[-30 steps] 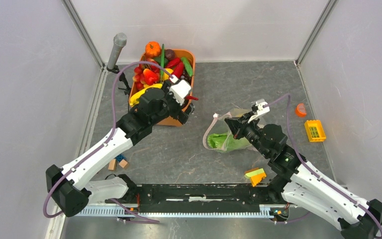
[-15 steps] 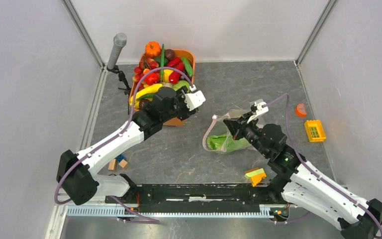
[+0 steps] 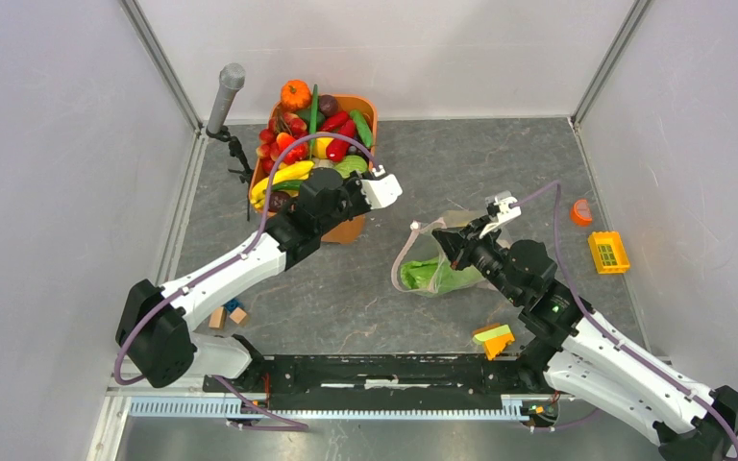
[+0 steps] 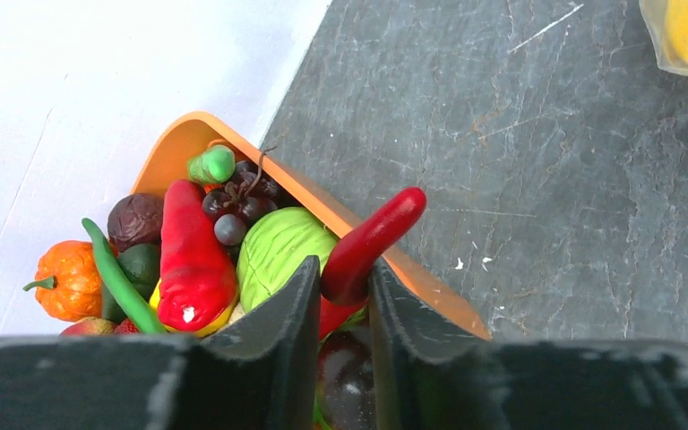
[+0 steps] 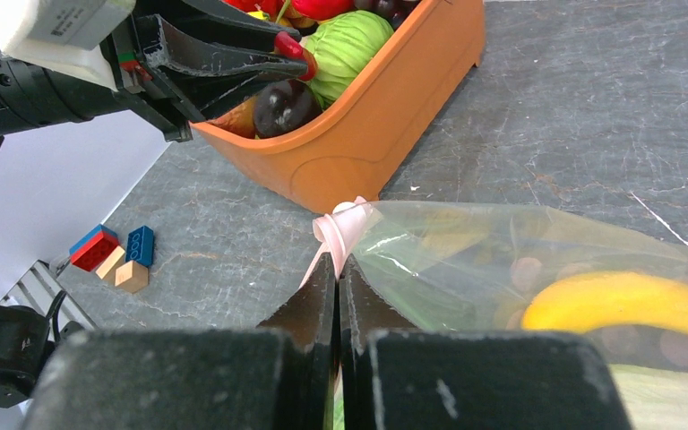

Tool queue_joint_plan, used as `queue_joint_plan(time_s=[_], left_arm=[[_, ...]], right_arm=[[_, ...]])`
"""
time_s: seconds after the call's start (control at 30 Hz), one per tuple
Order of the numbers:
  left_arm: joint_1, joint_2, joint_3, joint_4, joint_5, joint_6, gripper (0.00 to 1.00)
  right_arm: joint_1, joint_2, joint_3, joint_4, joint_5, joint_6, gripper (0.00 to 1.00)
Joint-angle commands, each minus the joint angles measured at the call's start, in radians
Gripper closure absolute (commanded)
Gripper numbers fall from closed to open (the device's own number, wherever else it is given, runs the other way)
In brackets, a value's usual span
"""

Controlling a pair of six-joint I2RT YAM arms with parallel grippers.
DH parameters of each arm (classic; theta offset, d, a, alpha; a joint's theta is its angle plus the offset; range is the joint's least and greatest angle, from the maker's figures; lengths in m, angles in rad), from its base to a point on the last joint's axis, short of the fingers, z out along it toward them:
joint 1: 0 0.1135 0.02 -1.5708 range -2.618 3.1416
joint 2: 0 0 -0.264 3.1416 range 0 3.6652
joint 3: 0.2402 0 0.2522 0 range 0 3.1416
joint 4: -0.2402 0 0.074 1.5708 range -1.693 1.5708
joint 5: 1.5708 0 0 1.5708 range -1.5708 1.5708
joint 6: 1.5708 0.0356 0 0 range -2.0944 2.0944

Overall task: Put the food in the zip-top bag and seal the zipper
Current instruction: Pick up the fake vegetable from the bin, then place the fake vegetable in the zipper food storage bag.

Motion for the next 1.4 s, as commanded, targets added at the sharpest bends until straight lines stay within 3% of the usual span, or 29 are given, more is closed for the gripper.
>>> queue_joint_plan(time_s=[0.0, 0.17, 0.43, 0.87, 1.13, 1.37], left_arm=[[-0.006, -0.026, -0.003, 0.083, -0.007, 0.056, 0.83], [-0.006, -0.032, 0.006, 0.043, 0.021, 0.054, 0.98], [-0.006, -0.13, -0.025, 0.124, 0.075, 0.015, 0.98], [-0.005, -0.353, -0.029, 0.042, 0.283, -0.199, 0.98], [-0.005, -0.503, -0.096, 0.16, 0.449, -0.379, 0.98], [-0.005, -0.637, -0.246, 0.487, 0.521, -0.696, 0.98]], right_arm=[[0.0, -0.019, 0.023, 0.055, 0.007, 0.014, 1.0], [0.0, -0.019, 0.023, 0.045, 0.019, 0.018, 1.0], [0.0, -0.021, 0.015, 0.047, 0.022, 0.024, 0.99], [-0.001, -0.019, 0.002, 0.064, 0.024, 0.038, 0.99], [0.0, -0.014, -0.004, 0.083, 0.012, 0.045, 1.0], [0.0, -0.027, -0.015, 0.107, 0.02, 0.048, 1.0]])
